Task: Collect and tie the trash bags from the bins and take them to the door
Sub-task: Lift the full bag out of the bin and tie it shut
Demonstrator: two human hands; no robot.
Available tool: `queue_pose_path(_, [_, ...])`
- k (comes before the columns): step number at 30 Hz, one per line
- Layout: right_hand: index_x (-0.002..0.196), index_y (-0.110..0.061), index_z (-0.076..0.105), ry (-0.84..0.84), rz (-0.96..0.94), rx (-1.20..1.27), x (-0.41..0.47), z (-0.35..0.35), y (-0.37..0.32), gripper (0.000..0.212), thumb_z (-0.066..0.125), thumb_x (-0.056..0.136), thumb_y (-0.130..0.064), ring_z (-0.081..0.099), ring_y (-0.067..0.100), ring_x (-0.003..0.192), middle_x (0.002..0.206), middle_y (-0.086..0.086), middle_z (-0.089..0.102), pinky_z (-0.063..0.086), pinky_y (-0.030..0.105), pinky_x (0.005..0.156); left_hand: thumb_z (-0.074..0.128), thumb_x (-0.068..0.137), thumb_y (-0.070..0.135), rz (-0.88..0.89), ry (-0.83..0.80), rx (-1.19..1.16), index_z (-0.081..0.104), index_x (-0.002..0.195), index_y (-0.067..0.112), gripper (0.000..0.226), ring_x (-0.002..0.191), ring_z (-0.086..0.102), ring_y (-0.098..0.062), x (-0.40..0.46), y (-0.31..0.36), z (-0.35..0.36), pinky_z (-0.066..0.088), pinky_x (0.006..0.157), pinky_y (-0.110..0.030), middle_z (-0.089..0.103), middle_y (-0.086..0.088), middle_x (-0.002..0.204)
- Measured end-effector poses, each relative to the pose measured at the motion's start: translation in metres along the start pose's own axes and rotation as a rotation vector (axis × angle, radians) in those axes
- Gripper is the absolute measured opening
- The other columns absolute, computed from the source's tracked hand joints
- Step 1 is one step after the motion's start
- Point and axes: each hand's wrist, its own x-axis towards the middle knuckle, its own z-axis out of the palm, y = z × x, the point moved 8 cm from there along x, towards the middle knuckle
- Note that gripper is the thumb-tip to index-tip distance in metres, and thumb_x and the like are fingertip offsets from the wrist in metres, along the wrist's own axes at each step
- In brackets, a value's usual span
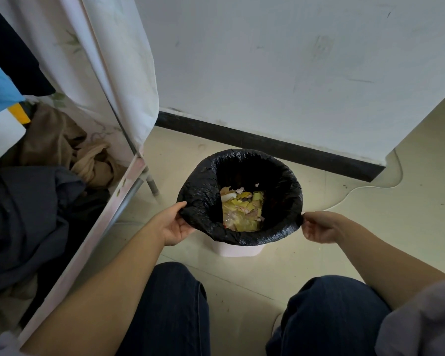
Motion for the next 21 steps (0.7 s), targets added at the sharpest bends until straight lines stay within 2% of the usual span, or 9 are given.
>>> queue_pose_path(1, [0.072, -0.005, 0.049, -0.006, 0.0, -0.007, -0.004, 0.003, 0.001, 0.026, 0.043, 0.097, -0.007, 0.056, 0.013, 0.038, 0.047, 0.008, 0.056, 0.049, 0.021, 0.041, 0.053, 0.095, 0.03, -0.002, -0.003, 0.004, 0.061, 0.092, 0.007, 0.024, 0.053, 0.071, -0.021, 0.0, 0.0, -0.001, 0.058, 0.045, -0.029, 0.073, -0.01, 0.063])
queue_pose_path(3, [0.098, -0.001, 0.054, -0.01, 0.006, -0.03, -0.01, 0.008, 0.005, 0.012, 0.05, 0.096, -0.012, 0.067, 0.028, 0.088, 0.094, 0.019, 0.063, 0.054, 0.044, 0.067, 0.053, 0.095, 0.032, -0.008, -0.014, 0.028, 0.061, 0.093, 0.008, 0.026, 0.059, 0.072, -0.021, -0.001, 0.0, -0.003, 0.06, 0.051, -0.029, 0.074, -0.009, 0.066])
queue_pose_path(5, [0.135, -0.013, 0.036, -0.035, 0.053, -0.032, -0.011, 0.01, 0.011, 0.048, 0.056, 0.094, -0.026, 0.045, 0.042, 0.126, 0.137, 0.026, 0.042, 0.046, 0.06, 0.079, 0.052, 0.095, 0.034, -0.017, -0.026, 0.057, 0.062, 0.093, 0.008, 0.027, 0.063, 0.072, -0.021, -0.001, 0.0, -0.005, 0.06, 0.054, -0.029, 0.074, -0.008, 0.068])
queue_pose_path(6, [0.139, -0.015, 0.028, -0.048, 0.056, -0.022, -0.01, 0.012, 0.012, 0.056, 0.057, 0.094, -0.03, 0.049, 0.044, 0.122, 0.137, 0.029, 0.043, 0.049, 0.061, 0.076, 0.052, 0.095, 0.034, -0.022, -0.033, 0.065, 0.061, 0.092, 0.008, 0.027, 0.062, 0.072, -0.021, -0.002, 0.0, -0.004, 0.06, 0.054, -0.03, 0.074, -0.008, 0.068])
queue_pose_path(8, [0.122, 0.001, 0.04, -0.062, 0.048, -0.011, -0.011, 0.018, 0.011, 0.039, 0.052, 0.097, -0.027, 0.069, 0.035, 0.077, 0.093, 0.028, 0.067, 0.059, 0.042, 0.058, 0.052, 0.095, 0.033, -0.027, -0.039, 0.066, 0.061, 0.091, 0.008, 0.027, 0.057, 0.072, -0.021, -0.003, 0.0, -0.003, 0.059, 0.05, -0.029, 0.074, -0.008, 0.066])
queue_pose_path(9, [0.102, 0.004, 0.049, -0.056, 0.056, 0.021, -0.01, 0.02, 0.011, 0.025, 0.048, 0.099, -0.021, 0.067, 0.025, 0.055, 0.067, 0.019, 0.067, 0.057, 0.03, 0.048, 0.052, 0.095, 0.032, -0.027, -0.036, 0.063, 0.061, 0.09, 0.008, 0.027, 0.056, 0.072, -0.021, -0.003, -0.001, -0.003, 0.059, 0.049, -0.029, 0.074, -0.008, 0.066])
queue_pose_path(11, [0.073, -0.004, 0.05, 0.01, 0.041, 0.018, -0.004, 0.014, 0.007, 0.028, 0.042, 0.1, -0.011, 0.054, 0.012, 0.032, 0.042, 0.006, 0.055, 0.049, 0.018, 0.038, 0.052, 0.095, 0.031, -0.027, -0.026, 0.057, 0.061, 0.091, 0.008, 0.025, 0.059, 0.072, -0.021, -0.003, -0.001, -0.002, 0.058, 0.048, -0.029, 0.074, -0.008, 0.065])
queue_pose_path(16, [0.059, -0.013, 0.039, 0.137, -0.072, 0.052, -0.009, 0.0, -0.007, 0.034, 0.044, 0.091, -0.006, 0.039, 0.008, 0.021, 0.029, -0.001, 0.04, 0.042, 0.011, 0.034, 0.052, 0.096, 0.024, 0.013, 0.011, -0.025, 0.06, 0.091, 0.006, 0.02, 0.069, 0.068, -0.02, -0.003, 0.001, -0.004, 0.056, 0.044, -0.027, 0.072, -0.008, 0.064])
queue_pose_path(21, [0.057, -0.015, 0.034, 0.025, -0.274, 0.259, -0.035, 0.0, -0.033, 0.03, 0.037, 0.087, -0.011, 0.041, 0.009, 0.033, 0.036, -0.003, 0.038, 0.046, 0.02, 0.047, 0.05, 0.096, 0.019, 0.192, 0.013, -0.232, 0.058, 0.089, 0.008, 0.014, 0.076, 0.061, -0.017, -0.005, 0.023, 0.008, 0.059, 0.059, -0.028, 0.069, -0.006, 0.073])
